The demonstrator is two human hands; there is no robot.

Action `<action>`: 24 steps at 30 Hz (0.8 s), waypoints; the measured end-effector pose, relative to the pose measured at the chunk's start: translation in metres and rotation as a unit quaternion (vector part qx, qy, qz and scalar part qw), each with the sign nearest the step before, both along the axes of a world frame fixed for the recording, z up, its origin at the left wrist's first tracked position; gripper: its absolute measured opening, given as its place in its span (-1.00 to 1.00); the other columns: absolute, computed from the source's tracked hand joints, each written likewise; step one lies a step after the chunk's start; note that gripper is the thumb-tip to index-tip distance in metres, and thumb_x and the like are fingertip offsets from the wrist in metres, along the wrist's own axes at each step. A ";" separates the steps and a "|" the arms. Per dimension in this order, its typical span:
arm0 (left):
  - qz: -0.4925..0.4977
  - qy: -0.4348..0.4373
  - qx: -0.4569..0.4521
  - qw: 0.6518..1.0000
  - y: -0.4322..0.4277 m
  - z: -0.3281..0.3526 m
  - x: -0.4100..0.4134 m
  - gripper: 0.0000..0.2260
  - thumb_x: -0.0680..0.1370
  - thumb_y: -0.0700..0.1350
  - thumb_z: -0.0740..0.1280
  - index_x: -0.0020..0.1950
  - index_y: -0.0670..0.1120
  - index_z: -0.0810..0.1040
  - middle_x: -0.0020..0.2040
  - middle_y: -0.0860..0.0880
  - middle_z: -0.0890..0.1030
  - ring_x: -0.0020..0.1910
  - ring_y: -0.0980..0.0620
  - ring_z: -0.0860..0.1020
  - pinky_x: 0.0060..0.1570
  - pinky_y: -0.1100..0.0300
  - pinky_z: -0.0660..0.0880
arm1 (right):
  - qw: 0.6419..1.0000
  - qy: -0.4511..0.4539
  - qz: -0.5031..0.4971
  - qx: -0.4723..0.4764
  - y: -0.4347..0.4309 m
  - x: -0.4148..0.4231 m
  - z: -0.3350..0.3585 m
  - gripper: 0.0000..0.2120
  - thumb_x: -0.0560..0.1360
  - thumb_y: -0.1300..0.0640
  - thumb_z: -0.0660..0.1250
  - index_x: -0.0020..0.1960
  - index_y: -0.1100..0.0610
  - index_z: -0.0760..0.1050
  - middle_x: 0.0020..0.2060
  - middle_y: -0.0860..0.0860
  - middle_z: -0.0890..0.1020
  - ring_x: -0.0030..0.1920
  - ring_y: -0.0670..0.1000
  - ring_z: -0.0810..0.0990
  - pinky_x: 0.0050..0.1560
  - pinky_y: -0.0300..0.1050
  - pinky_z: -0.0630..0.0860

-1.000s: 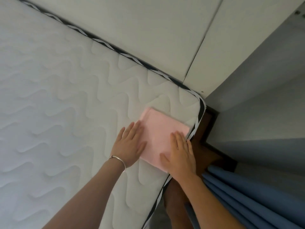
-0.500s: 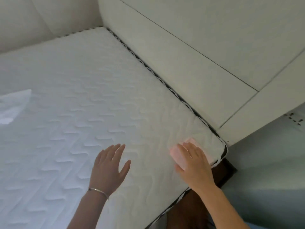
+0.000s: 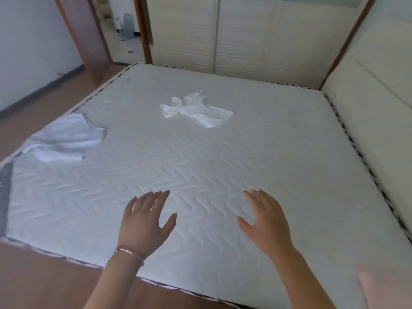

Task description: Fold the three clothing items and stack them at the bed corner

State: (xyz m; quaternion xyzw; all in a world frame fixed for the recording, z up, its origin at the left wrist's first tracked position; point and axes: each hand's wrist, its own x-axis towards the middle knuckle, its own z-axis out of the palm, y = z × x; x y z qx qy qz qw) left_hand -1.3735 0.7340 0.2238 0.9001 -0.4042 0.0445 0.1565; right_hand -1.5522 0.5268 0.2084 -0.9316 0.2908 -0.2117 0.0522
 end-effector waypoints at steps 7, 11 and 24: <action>0.240 -0.018 -0.001 0.970 0.167 0.010 0.059 -0.49 0.41 0.20 0.10 0.20 -0.05 0.54 0.09 -0.03 0.62 0.07 -0.11 0.57 0.14 -0.10 0.43 | 0.970 -0.007 0.242 0.006 0.116 0.173 0.007 -0.45 0.23 -0.08 0.35 0.17 0.14 0.55 0.07 0.10 0.63 0.11 0.14 0.59 0.13 0.13 0.50; 0.339 -0.006 0.017 0.941 0.242 0.006 0.085 -0.47 0.40 0.22 0.08 0.22 -0.02 0.51 0.11 -0.02 0.61 0.14 -0.12 0.54 0.19 -0.11 0.37 | 0.941 -0.003 0.337 0.020 0.182 0.256 0.002 -0.47 0.25 -0.06 0.35 0.17 0.14 0.55 0.06 0.09 0.63 0.12 0.14 0.59 0.15 0.14 0.50; 0.429 0.001 0.019 0.903 0.392 0.007 0.318 -0.46 0.41 0.23 0.06 0.24 -0.03 0.49 0.15 -0.04 0.59 0.24 -0.15 0.48 0.22 -0.15 0.35 | 0.899 0.012 0.436 0.043 0.329 0.546 -0.010 -0.50 0.25 0.05 0.50 0.15 0.16 0.54 0.04 0.10 0.62 0.11 0.17 0.57 0.16 0.11 0.47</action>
